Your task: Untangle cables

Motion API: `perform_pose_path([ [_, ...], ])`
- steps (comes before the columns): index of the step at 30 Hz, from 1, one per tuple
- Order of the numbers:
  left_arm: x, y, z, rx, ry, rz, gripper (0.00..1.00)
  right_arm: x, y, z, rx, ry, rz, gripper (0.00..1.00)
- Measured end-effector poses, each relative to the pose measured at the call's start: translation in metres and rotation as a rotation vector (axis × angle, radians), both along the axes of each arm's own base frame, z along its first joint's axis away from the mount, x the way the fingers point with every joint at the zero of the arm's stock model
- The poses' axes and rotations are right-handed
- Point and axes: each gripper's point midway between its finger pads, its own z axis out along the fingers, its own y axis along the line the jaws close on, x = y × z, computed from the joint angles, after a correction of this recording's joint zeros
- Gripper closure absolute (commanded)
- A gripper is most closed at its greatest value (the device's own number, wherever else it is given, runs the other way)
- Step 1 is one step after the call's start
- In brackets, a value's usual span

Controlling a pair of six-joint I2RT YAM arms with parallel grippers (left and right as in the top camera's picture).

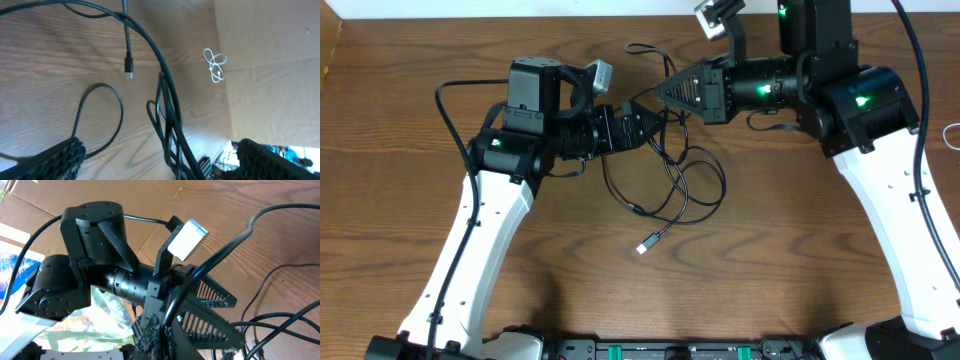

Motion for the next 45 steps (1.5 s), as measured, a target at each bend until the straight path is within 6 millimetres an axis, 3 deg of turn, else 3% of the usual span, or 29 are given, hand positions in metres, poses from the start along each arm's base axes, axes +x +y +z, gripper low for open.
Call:
perform_pose_path([
  [15, 0.001, 0.004, -0.004, 0.011, 0.036, 0.04, 0.02, 0.001, 0.002, 0.004, 0.007, -0.033, 0.01, 0.99],
  [17, 0.001, 0.004, -0.005, 0.011, 0.038, 0.041, 0.12, 0.001, 0.002, 0.004, 0.008, -0.034, 0.01, 0.99],
  [20, 0.002, 0.004, -0.005, 0.012, 0.039, 0.044, 0.13, 0.002, 0.002, 0.004, 0.009, -0.038, 0.01, 0.99],
  [24, -0.003, -0.001, -0.008, 0.019, 0.053, 0.03, 0.23, 0.002, 0.003, 0.006, 0.013, -0.047, 0.01, 0.99],
  [28, -0.009, -0.011, -0.019, 0.054, 0.078, 0.011, 0.24, 0.003, 0.003, 0.007, 0.016, -0.055, 0.01, 0.99],
  [30, -0.011, -0.018, -0.026, 0.081, 0.089, 0.001, 0.37, 0.003, 0.003, 0.007, 0.016, -0.055, 0.01, 0.99],
  [35, -0.016, -0.034, -0.041, 0.123, 0.106, -0.032, 0.92, 0.003, 0.003, 0.007, 0.017, -0.055, 0.01, 0.99],
  [42, -0.013, -0.031, -0.046, 0.146, 0.114, -0.014, 0.92, 0.003, 0.003, 0.007, 0.017, -0.056, 0.01, 0.99],
  [45, -0.011, -0.016, -0.055, 0.192, 0.141, 0.035, 0.92, 0.003, 0.003, 0.007, 0.017, -0.056, 0.009, 0.99],
])
